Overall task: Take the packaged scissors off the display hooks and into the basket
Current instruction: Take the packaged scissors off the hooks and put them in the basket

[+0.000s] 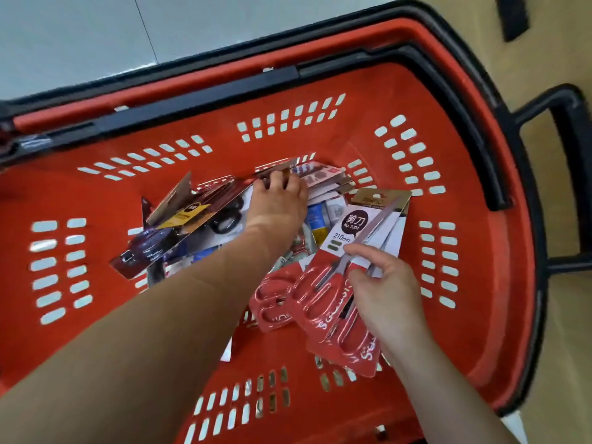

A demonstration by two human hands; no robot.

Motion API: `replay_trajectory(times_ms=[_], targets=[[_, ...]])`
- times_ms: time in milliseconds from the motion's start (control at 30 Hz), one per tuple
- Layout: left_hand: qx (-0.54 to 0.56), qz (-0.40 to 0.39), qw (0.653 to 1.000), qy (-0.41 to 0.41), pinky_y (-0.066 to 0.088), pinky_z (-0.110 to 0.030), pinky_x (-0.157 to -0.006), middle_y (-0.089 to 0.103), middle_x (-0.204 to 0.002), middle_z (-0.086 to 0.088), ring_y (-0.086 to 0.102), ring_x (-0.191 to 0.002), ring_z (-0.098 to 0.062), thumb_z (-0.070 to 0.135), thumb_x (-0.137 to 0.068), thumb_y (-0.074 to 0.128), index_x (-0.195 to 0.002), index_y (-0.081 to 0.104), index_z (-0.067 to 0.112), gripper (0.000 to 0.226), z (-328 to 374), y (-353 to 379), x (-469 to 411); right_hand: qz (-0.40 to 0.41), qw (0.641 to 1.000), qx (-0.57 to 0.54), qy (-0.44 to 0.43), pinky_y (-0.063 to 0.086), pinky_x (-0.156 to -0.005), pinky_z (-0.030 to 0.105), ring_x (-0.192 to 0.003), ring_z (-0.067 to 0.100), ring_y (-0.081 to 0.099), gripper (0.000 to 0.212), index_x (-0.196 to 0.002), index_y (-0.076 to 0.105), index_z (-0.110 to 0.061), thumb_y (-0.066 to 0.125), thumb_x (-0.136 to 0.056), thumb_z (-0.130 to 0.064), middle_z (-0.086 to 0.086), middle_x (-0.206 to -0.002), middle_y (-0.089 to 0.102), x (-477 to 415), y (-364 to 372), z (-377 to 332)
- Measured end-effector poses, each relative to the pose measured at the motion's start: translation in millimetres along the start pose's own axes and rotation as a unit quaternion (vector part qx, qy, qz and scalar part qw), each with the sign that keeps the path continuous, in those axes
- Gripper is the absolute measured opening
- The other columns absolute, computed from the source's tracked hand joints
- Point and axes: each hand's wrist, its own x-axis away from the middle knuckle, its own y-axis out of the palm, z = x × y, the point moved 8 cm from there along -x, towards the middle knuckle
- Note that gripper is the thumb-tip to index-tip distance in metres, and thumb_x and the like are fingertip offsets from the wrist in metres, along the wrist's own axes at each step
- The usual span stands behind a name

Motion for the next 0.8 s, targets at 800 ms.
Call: replay_trajectory(times_ms=[800], targets=[[0.453, -0.01, 0.891, -0.033, 0.048, -0.041, -0.089, 0.064, -0.096, 0.0, 0.055, -0.097, -0.028, 0.033, -0.086, 0.057, -0.086, 0.066, 0.02, 0.016, -1.6, -5.5, 125.4, -0.005, 0.999, -0.048, 0.016, 0.035, -0.04, 0.025, -0.039, 0.017, 0.043, 0.023, -0.108, 0.075, -0.013, 0.054, -0.097, -0.009, 0.004, -0.063, 0.072, 32.4, 1.3, -16.3]])
